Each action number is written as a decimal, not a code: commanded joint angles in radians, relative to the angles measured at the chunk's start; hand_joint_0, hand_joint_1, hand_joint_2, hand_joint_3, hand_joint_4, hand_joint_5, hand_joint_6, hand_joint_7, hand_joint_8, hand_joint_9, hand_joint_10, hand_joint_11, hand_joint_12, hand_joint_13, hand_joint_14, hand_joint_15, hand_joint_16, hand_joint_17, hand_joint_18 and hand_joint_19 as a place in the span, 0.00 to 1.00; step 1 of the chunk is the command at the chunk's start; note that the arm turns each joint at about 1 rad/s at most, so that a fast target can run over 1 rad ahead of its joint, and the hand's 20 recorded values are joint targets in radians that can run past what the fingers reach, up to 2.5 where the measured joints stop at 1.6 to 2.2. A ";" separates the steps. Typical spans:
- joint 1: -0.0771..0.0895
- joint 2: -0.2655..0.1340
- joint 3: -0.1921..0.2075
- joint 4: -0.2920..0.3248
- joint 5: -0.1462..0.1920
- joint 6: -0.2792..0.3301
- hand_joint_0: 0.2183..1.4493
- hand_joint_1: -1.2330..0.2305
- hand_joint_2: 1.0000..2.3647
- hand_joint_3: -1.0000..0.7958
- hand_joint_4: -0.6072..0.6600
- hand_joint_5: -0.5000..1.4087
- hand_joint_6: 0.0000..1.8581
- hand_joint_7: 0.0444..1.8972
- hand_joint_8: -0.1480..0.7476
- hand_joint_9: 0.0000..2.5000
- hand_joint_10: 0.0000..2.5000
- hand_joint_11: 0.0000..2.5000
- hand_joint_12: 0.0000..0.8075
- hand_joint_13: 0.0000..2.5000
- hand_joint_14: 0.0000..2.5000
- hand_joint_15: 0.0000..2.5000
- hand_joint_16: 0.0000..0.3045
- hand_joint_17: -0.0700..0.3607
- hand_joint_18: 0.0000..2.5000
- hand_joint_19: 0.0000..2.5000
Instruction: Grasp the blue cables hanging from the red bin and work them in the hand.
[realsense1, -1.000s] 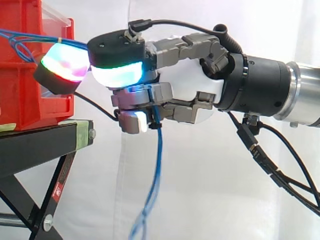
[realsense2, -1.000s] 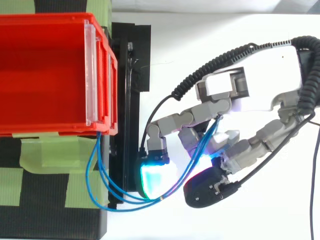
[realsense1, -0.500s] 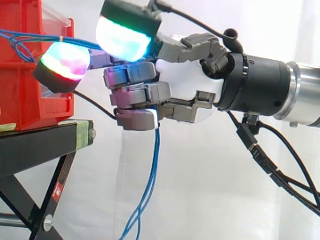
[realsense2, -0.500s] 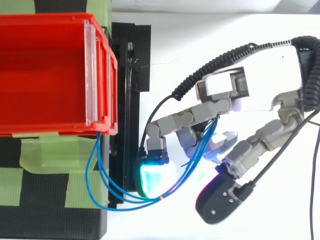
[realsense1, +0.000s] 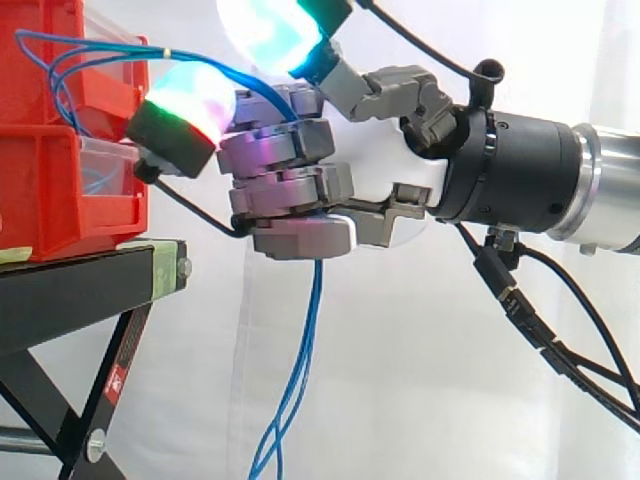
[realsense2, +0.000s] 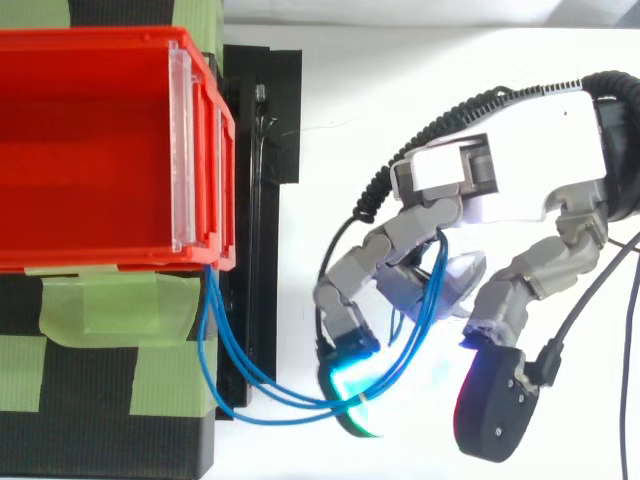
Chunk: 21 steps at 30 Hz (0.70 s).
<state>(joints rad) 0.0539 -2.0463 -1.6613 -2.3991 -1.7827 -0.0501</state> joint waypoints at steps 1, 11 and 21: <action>0.000 0.000 0.000 0.000 0.000 0.003 0.55 0.42 0.01 0.13 0.65 0.50 0.18 0.63 0.56 0.28 1.00 0.75 0.51 0.33 1.00 0.60 0.15 0.40 0.54 0.54; 0.000 0.000 0.000 -0.006 0.000 0.003 0.51 0.44 0.00 0.07 0.67 0.49 0.06 0.69 0.57 0.29 1.00 0.79 0.52 0.34 1.00 0.63 0.16 0.41 0.54 0.53; 0.011 0.000 0.000 -0.041 0.318 -0.007 0.47 0.46 0.00 0.00 0.69 0.47 0.04 0.69 0.58 0.28 1.00 0.78 0.53 0.33 1.00 0.62 0.17 0.43 0.53 0.49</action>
<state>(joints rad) 0.0591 -2.0470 -1.6613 -2.4261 -1.6985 -0.0567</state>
